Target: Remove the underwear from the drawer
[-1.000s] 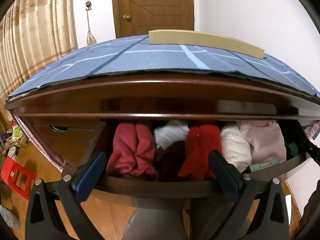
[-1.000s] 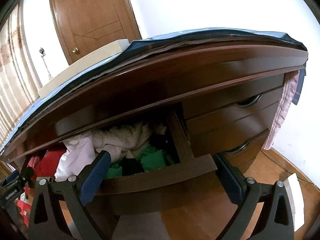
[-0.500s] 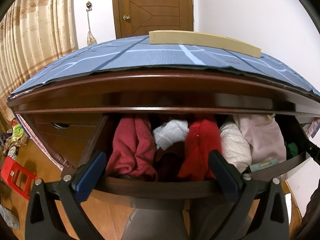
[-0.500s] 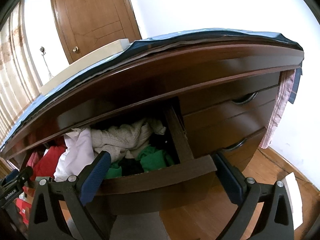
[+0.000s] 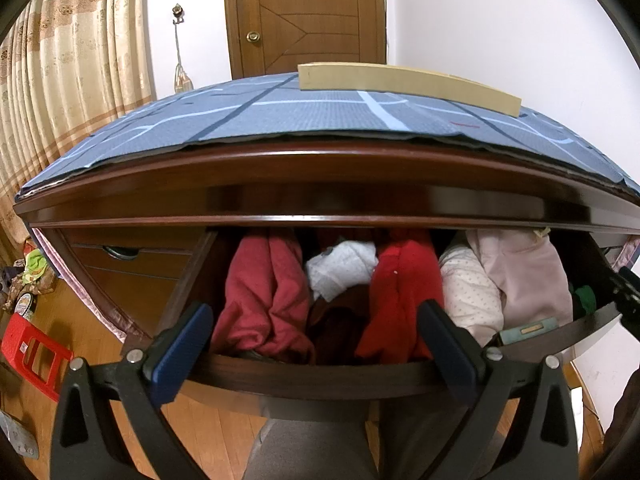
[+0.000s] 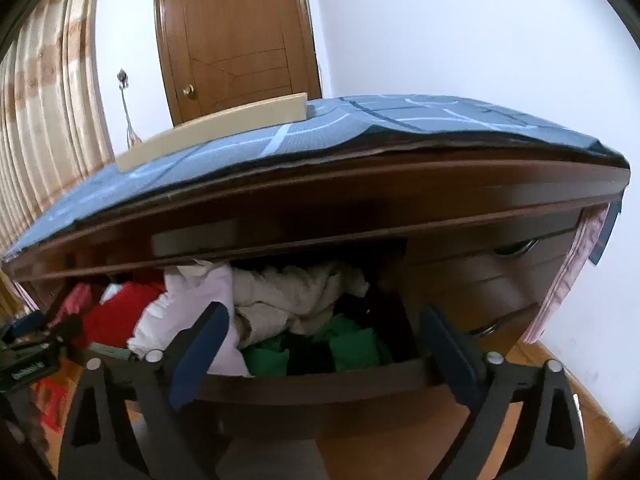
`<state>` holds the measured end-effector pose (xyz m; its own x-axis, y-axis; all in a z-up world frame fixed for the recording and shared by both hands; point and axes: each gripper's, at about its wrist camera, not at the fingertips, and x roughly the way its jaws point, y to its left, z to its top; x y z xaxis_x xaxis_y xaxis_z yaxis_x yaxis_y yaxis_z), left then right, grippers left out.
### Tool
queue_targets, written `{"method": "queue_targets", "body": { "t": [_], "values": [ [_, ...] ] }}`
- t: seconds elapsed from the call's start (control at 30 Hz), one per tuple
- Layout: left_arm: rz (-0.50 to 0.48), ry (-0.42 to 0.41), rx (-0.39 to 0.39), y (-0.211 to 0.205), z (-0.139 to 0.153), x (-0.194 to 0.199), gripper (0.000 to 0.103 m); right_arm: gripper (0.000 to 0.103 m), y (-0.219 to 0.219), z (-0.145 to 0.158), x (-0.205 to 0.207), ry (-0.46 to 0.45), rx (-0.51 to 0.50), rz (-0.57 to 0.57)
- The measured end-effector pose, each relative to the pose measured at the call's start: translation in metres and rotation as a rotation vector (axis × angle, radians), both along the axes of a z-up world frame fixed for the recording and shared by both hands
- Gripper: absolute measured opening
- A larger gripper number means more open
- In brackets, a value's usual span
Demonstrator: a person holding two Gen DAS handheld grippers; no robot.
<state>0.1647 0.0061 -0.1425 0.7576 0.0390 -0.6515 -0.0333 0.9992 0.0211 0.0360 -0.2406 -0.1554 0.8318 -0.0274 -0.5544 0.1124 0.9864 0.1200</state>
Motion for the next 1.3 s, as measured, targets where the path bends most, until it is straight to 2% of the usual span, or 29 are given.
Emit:
{"method": "queue_targets", "body": {
  "t": [0.1,0.17,0.3,0.53,1.3],
  "values": [
    [-0.004,0.010,-0.002,0.000,-0.001,0.001,0.103,0.087,0.009,-0.002,0.009,0.049,-0.030,0.031],
    [-0.005,0.018,-0.001,0.001,0.000,0.001,0.103,0.087,0.019,-0.007,0.018,0.097,-0.096,0.055],
    [-0.007,0.022,-0.001,0.000,0.001,0.000,0.103,0.089,0.024,-0.008,0.024,0.133,-0.092,0.079],
    [-0.012,0.023,-0.003,0.001,0.003,0.000,0.103,0.090,0.027,-0.011,0.013,0.096,-0.096,0.064],
    [-0.061,0.056,-0.025,0.005,0.001,-0.024,0.103,0.091,0.025,-0.008,0.012,0.102,-0.102,0.071]
  ]
}}
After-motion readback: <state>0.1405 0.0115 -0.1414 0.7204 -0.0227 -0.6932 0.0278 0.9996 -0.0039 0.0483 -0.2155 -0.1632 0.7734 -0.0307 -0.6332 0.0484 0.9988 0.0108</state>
